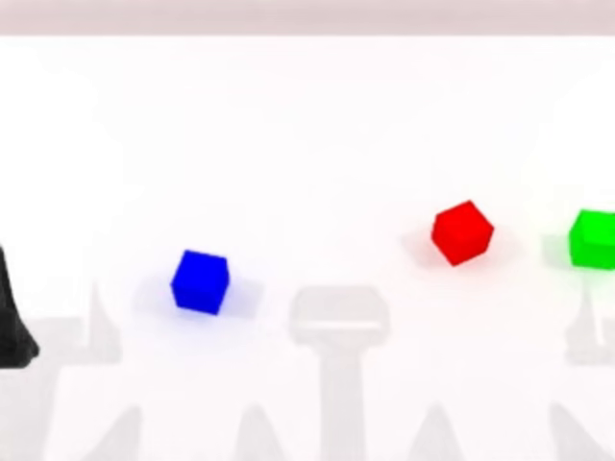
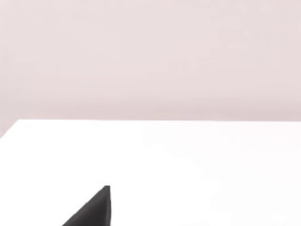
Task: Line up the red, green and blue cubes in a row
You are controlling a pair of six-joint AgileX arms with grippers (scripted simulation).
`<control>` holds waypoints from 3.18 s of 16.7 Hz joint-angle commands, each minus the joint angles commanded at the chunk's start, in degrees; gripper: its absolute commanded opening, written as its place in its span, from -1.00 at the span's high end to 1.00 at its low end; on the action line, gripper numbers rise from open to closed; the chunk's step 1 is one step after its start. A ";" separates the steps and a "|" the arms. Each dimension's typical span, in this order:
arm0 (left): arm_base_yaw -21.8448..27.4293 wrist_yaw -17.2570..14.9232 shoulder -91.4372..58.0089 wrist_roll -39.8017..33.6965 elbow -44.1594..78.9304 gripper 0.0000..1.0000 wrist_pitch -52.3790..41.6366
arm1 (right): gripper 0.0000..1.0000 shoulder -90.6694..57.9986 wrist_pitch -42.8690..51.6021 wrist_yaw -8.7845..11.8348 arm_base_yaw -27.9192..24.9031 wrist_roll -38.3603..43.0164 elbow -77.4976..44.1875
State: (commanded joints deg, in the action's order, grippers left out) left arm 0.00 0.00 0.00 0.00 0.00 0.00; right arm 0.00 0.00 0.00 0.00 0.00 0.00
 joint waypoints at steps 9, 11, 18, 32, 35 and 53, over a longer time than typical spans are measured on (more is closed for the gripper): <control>0.00 0.00 0.00 0.00 0.00 -1.00 0.00 | -1.00 -16.76 10.86 -0.18 -3.42 -0.42 -16.28; 0.00 0.00 0.00 0.00 0.00 -1.00 0.00 | -1.00 -26.83 16.93 -0.16 -5.33 -0.82 -25.38; 0.00 0.00 0.00 0.00 0.00 -1.00 0.00 | -1.00 -73.37 42.91 -0.13 -13.17 -2.62 -62.57; 0.00 0.00 0.00 0.00 0.00 -1.00 0.00 | -1.00 -128.41 72.32 -0.20 -22.55 -4.37 -110.73; 0.00 0.00 0.00 0.00 0.00 -1.00 0.00 | -1.00 -128.41 72.32 -0.20 -22.55 -4.37 -110.73; 0.00 0.00 0.00 0.00 0.00 -1.00 0.00 | -0.55 -133.30 54.79 -0.25 -22.64 -4.22 -98.09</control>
State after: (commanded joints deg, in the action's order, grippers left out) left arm 0.00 0.00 0.00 0.00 0.00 0.00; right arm -133.30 54.79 -0.25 -22.64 -4.22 -98.09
